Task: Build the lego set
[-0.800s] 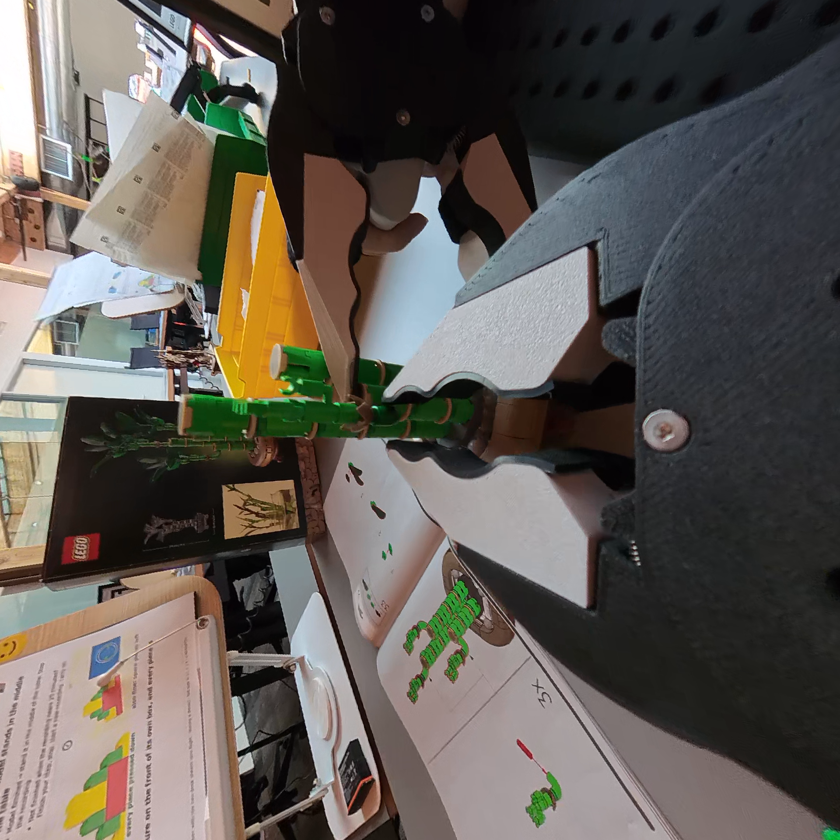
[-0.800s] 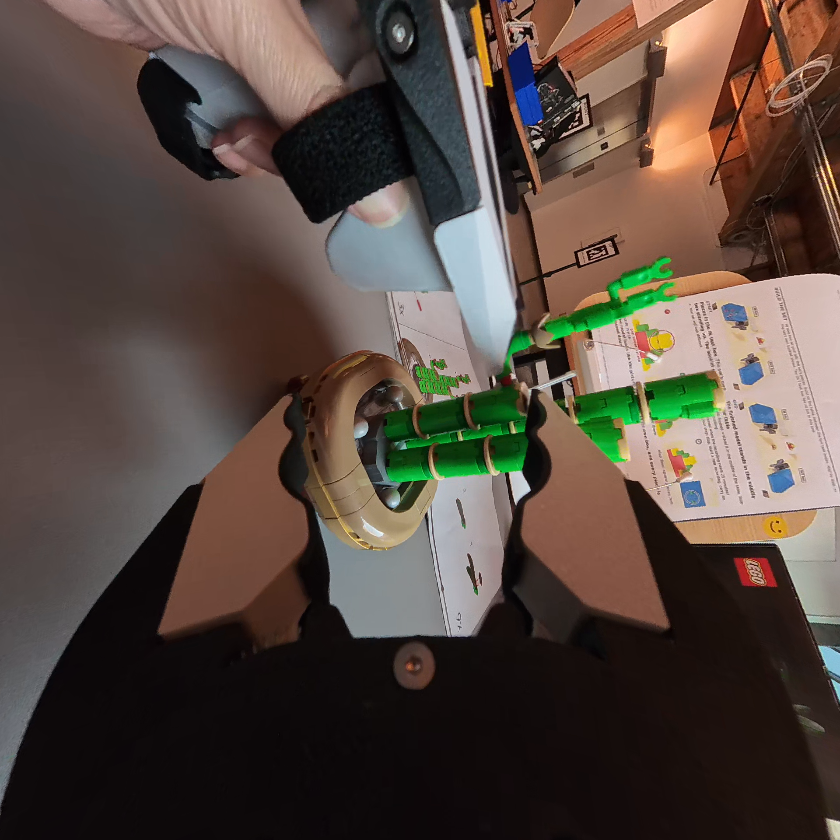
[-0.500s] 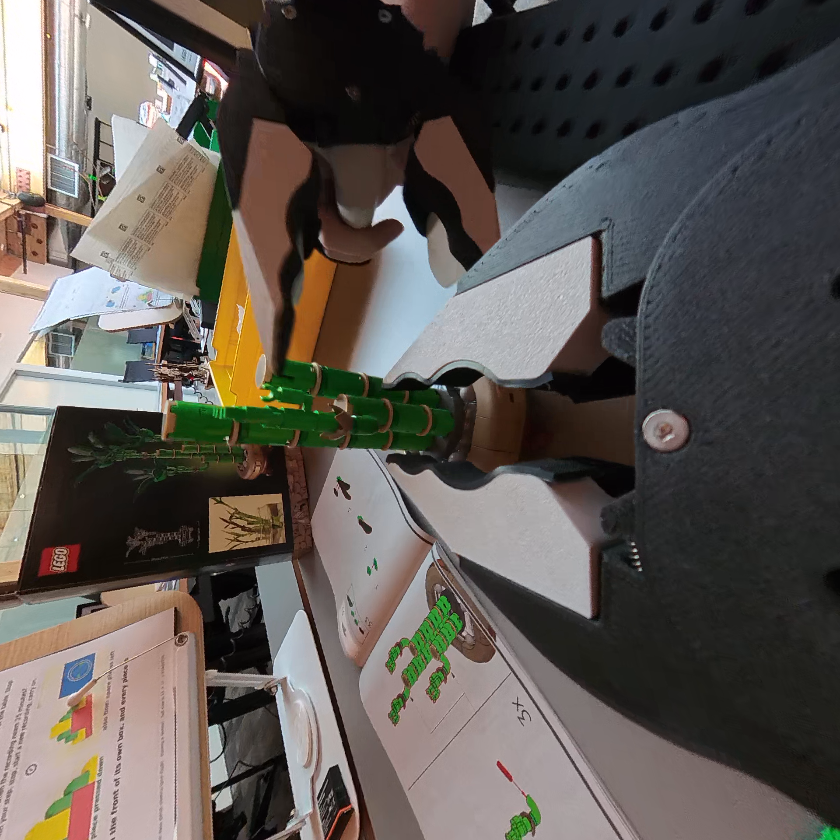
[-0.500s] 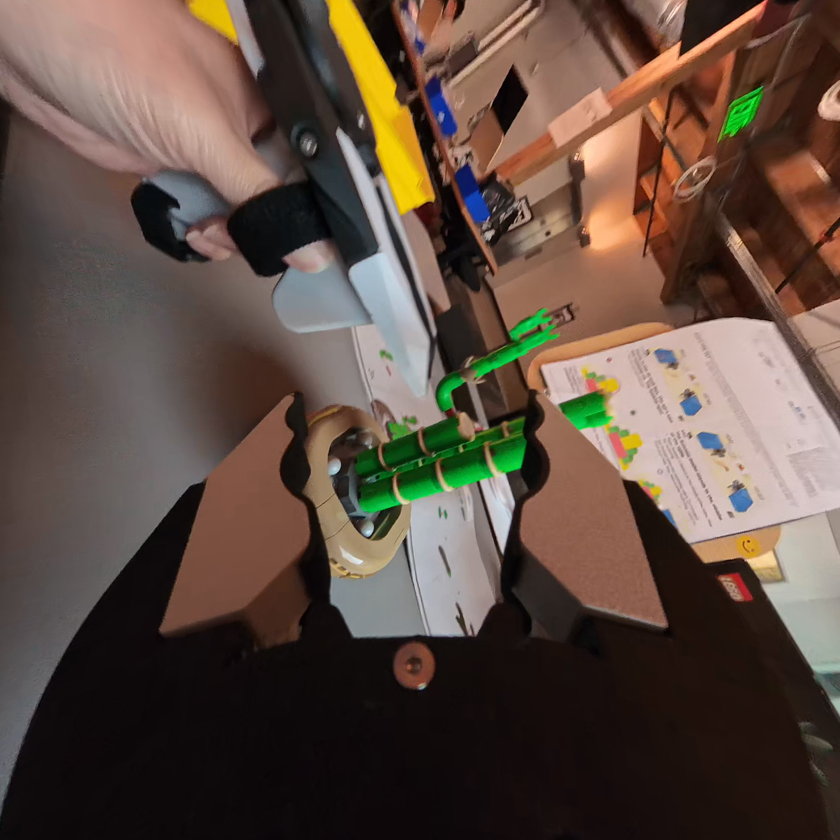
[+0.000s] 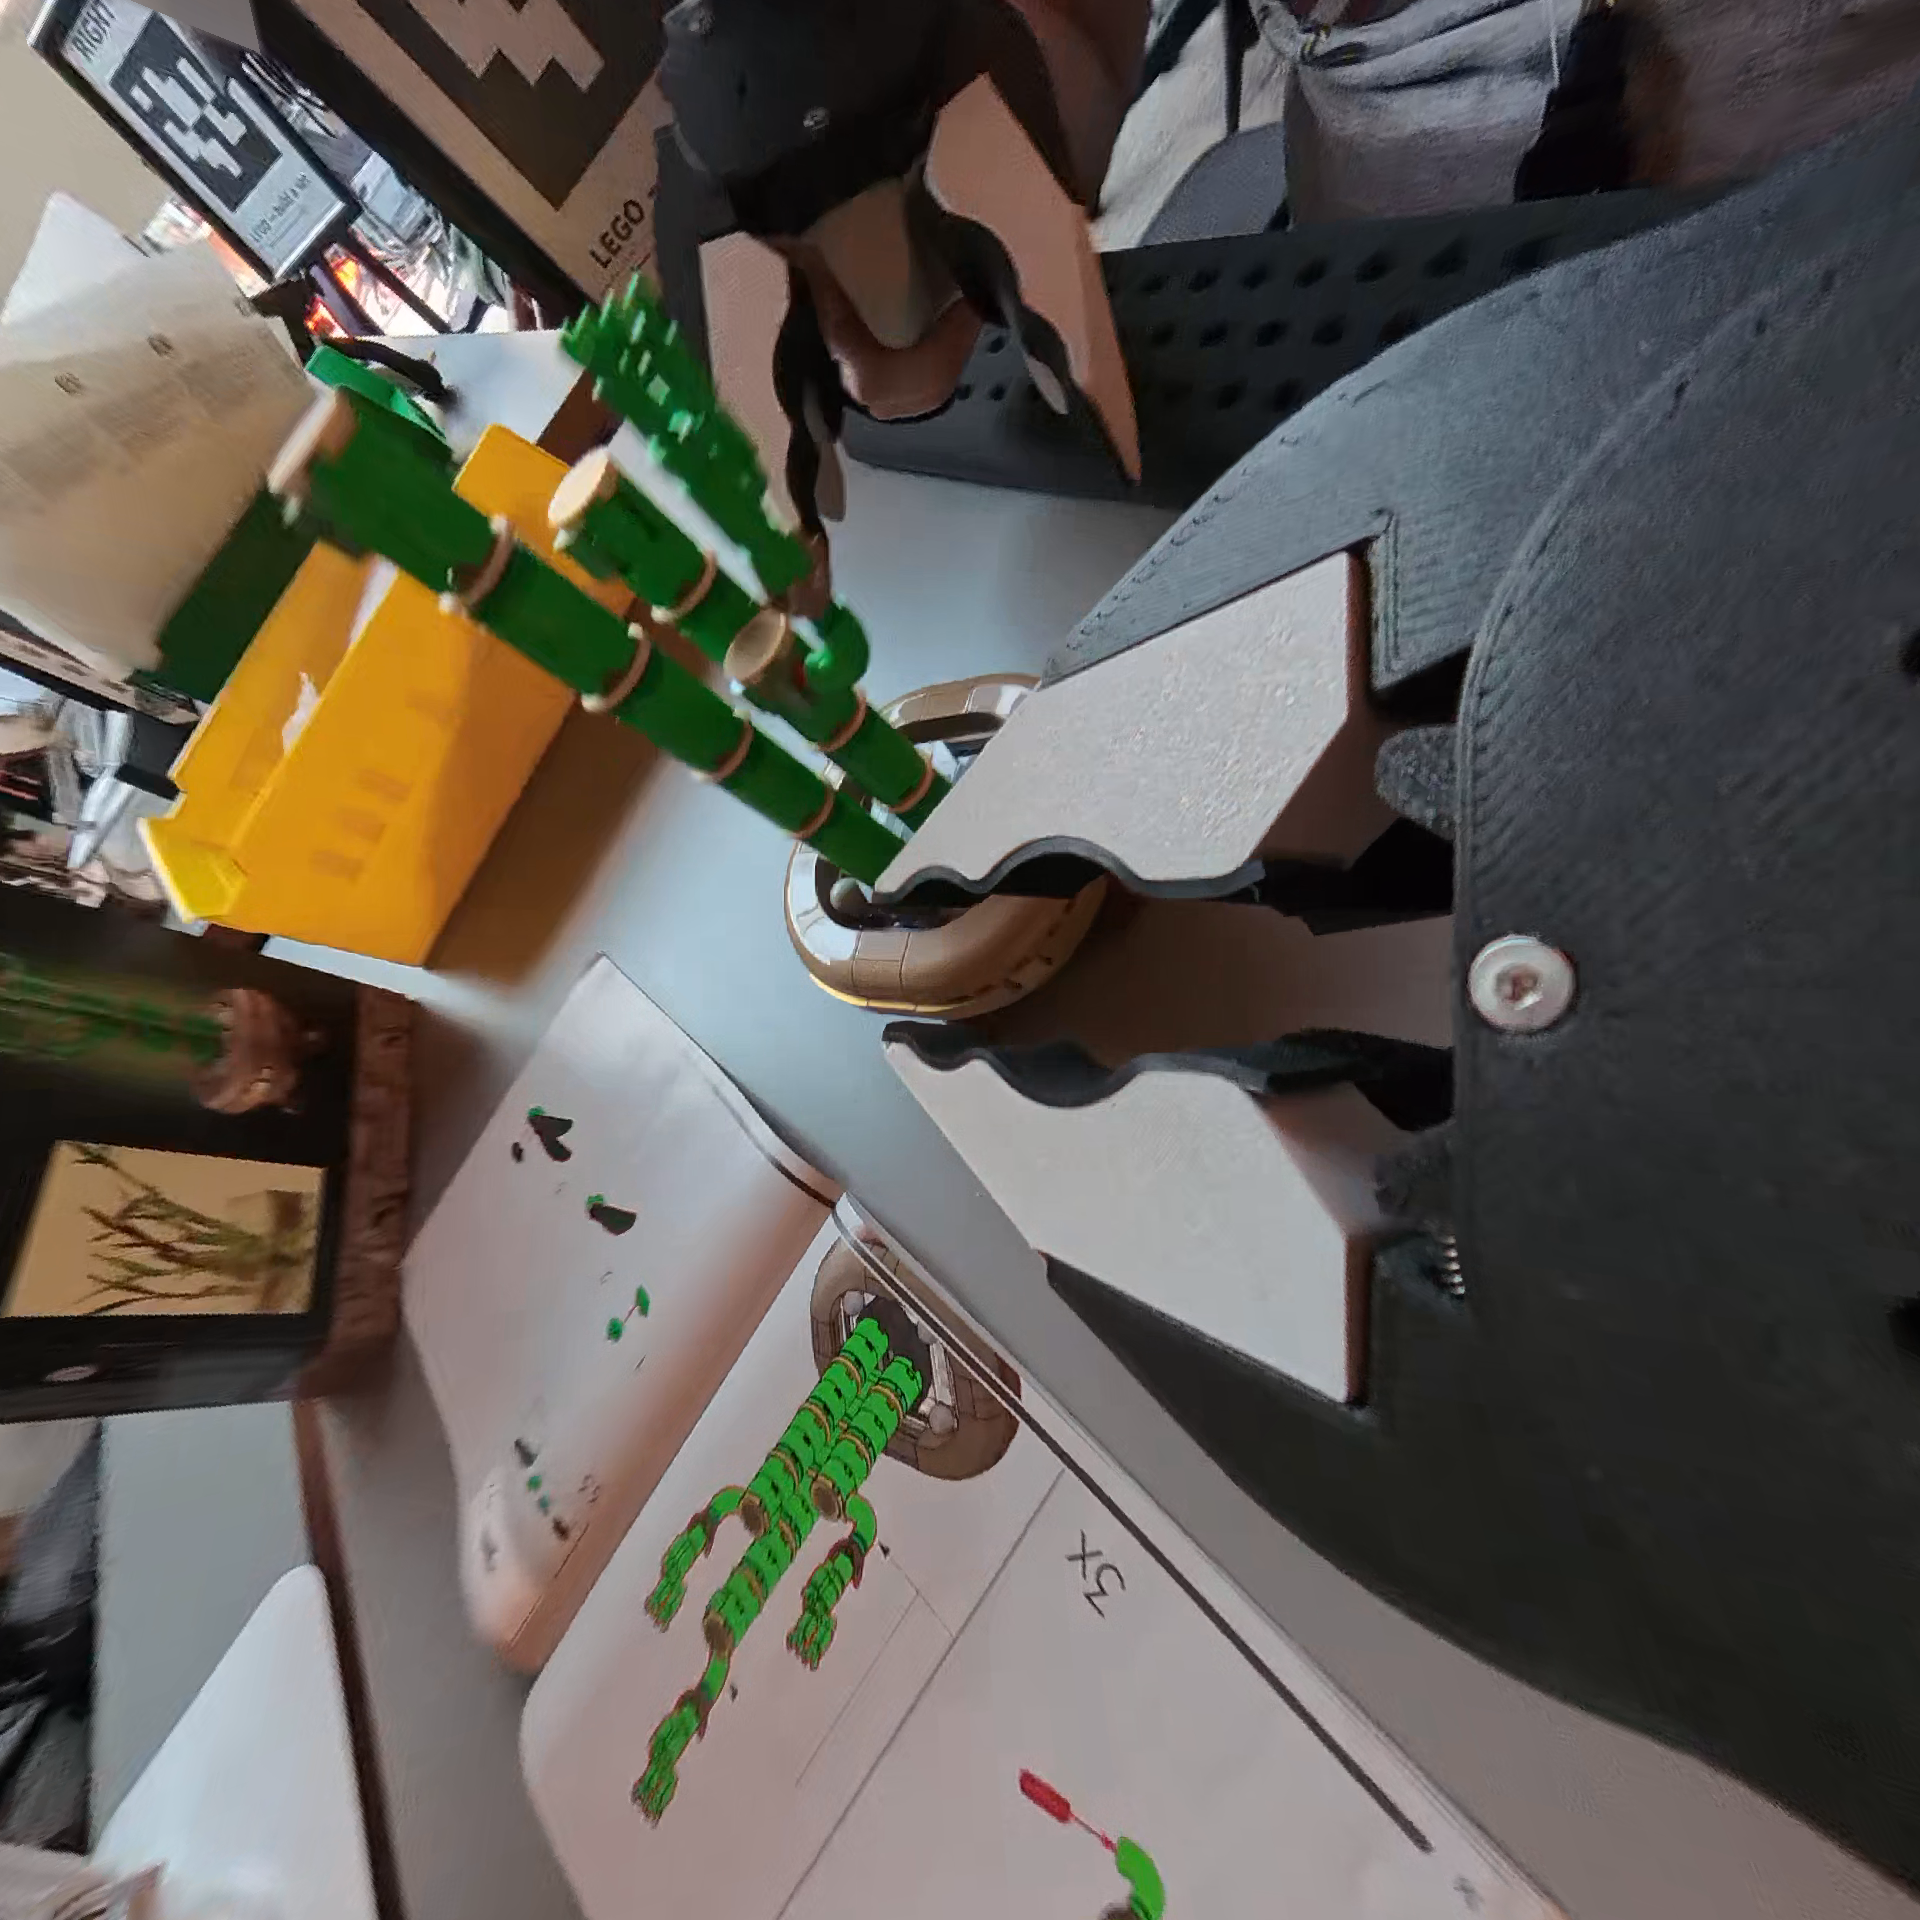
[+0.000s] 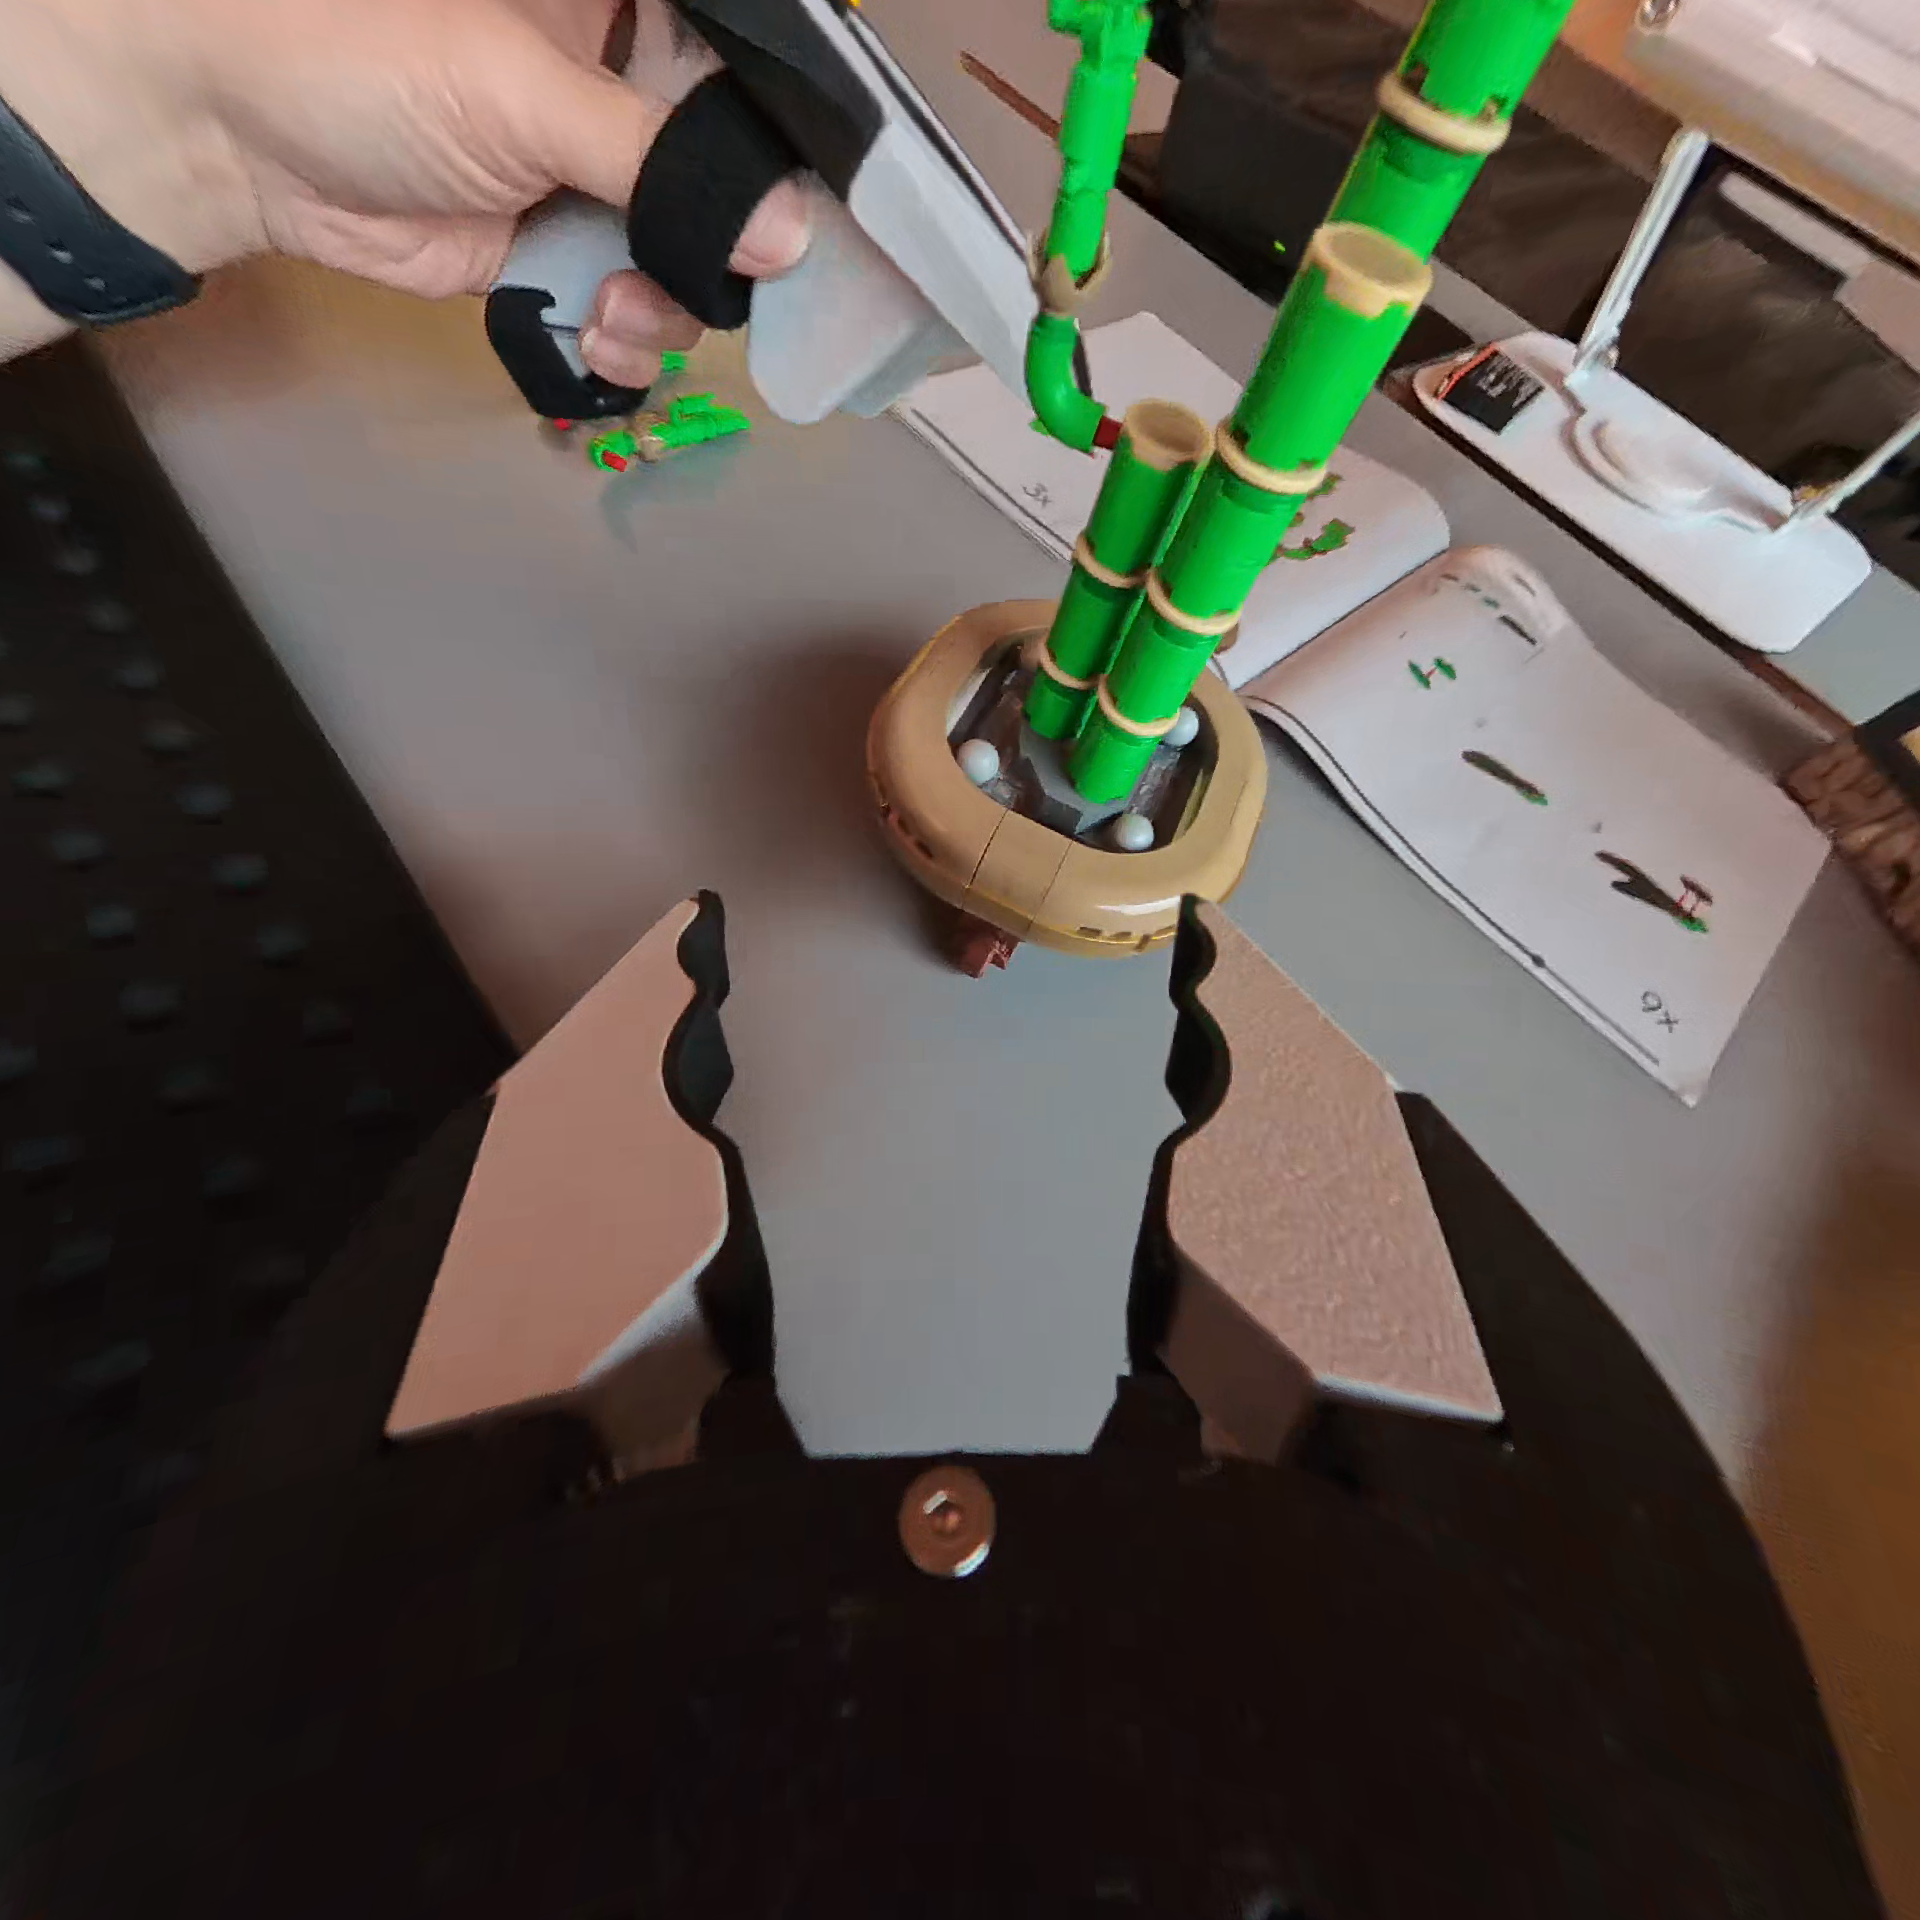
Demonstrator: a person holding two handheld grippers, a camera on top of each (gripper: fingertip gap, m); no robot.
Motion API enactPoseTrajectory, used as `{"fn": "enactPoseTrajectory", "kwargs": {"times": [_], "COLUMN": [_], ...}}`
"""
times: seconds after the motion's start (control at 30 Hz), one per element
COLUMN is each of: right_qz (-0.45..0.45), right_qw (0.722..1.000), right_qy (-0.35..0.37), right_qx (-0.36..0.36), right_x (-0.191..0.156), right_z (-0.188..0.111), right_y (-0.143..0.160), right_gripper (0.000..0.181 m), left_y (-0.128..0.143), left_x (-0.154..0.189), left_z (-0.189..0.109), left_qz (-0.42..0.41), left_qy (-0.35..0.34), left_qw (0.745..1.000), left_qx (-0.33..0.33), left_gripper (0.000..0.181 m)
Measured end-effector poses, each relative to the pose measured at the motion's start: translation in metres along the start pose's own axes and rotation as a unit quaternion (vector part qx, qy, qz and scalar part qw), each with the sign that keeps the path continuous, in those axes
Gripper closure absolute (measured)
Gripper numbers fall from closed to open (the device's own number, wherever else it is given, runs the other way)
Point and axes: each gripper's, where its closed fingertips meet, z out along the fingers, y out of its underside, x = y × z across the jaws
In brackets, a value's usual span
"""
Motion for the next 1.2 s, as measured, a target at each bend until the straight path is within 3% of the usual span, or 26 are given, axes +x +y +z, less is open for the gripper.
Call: {"fn": "enactPoseTrajectory", "kwargs": {"times": [0.3,0.6,0.8,1.03,1.2], "right_qz": [0.068,0.065,0.106,0.040,0.017], "right_qw": [0.997,0.996,0.991,0.989,0.978], "right_qy": [0.017,0.039,-0.027,-0.121,-0.197], "right_qx": [-0.029,-0.052,-0.076,-0.077,-0.065], "right_x": [0.006,0.023,0.010,0.010,0.015], "right_z": [0.020,0.022,0.032,0.031,0.027], "right_y": [0.007,0.018,0.025,0.025,0.026], "right_gripper": [0.102,0.100,0.097,0.092,0.091], "left_y": [0.015,0.022,0.022,0.029,0.041], "left_x": [-0.006,-0.005,-0.004,-0.002,0.014], "left_z": [0.039,0.040,0.040,0.027,0.015], "left_qz": [-0.046,-0.068,-0.088,-0.070,-0.103], "left_qy": [0.016,-0.002,0.005,-0.058,-0.059], "left_qw": [0.999,0.998,0.996,0.996,0.993], "left_qx": [-0.016,-0.008,-0.001,-0.002,0.007], "left_gripper": [0.174,0.174,0.171,0.170,0.172]}}
